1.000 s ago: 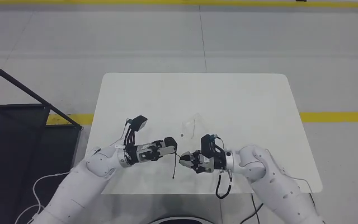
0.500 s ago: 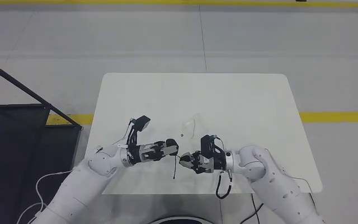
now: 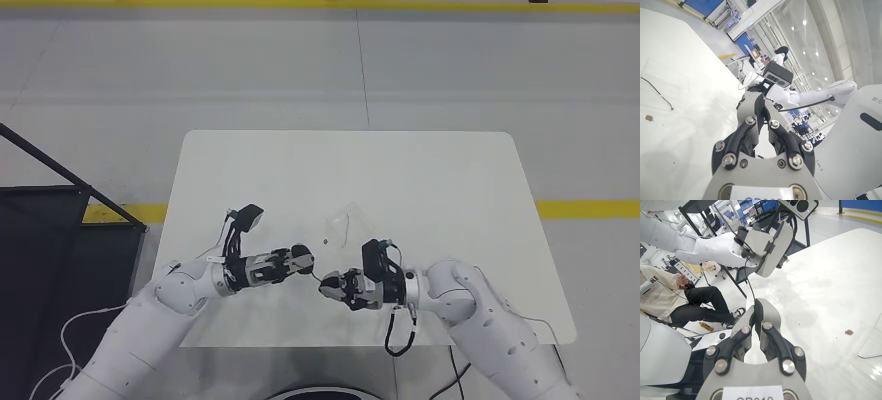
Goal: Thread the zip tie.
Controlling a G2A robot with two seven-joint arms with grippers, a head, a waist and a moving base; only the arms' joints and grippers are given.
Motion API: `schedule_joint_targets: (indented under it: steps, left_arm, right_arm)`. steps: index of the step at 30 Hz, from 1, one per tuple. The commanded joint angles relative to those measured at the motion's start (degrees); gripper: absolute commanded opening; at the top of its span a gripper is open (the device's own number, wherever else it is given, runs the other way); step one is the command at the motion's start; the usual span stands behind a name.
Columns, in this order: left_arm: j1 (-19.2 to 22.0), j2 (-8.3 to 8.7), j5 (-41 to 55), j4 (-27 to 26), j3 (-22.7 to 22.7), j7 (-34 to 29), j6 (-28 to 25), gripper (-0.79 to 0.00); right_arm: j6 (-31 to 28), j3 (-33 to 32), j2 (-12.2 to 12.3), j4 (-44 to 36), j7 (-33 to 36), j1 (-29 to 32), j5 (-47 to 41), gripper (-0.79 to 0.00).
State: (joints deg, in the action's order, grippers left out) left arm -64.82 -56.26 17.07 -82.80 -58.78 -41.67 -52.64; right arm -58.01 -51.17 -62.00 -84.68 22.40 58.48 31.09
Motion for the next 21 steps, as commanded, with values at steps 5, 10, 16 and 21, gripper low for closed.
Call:
schedule_joint_targets:
  steps: [5,10,16,21]
  left_arm:
    - [-0.5,-0.07,-1.2,0.0,-0.8,1.4,-0.2,-0.785]
    - [-0.8,-0.09,-1.4,0.2,-1.5,2.0,-0.3,-0.785]
    - [-1.0,-0.14,-2.8,0.5,-2.3,2.9,0.1,-0.785]
    - [-1.1,-0.24,-3.8,0.9,-2.6,3.6,0.4,-0.785]
  right_arm:
    - [0.0,0.3,1.2,-0.8,-1.6,0.3,-1.7,-0.785]
    - [0.0,1.0,2.1,-1.7,-3.3,0.3,-2.4,-0.785]
    - [0.0,1.5,3.5,-2.9,-7.0,0.4,-2.6,-0.785]
    - [0.0,2.2,4.8,-3.7,-11.1,0.5,-1.9,-0.785]
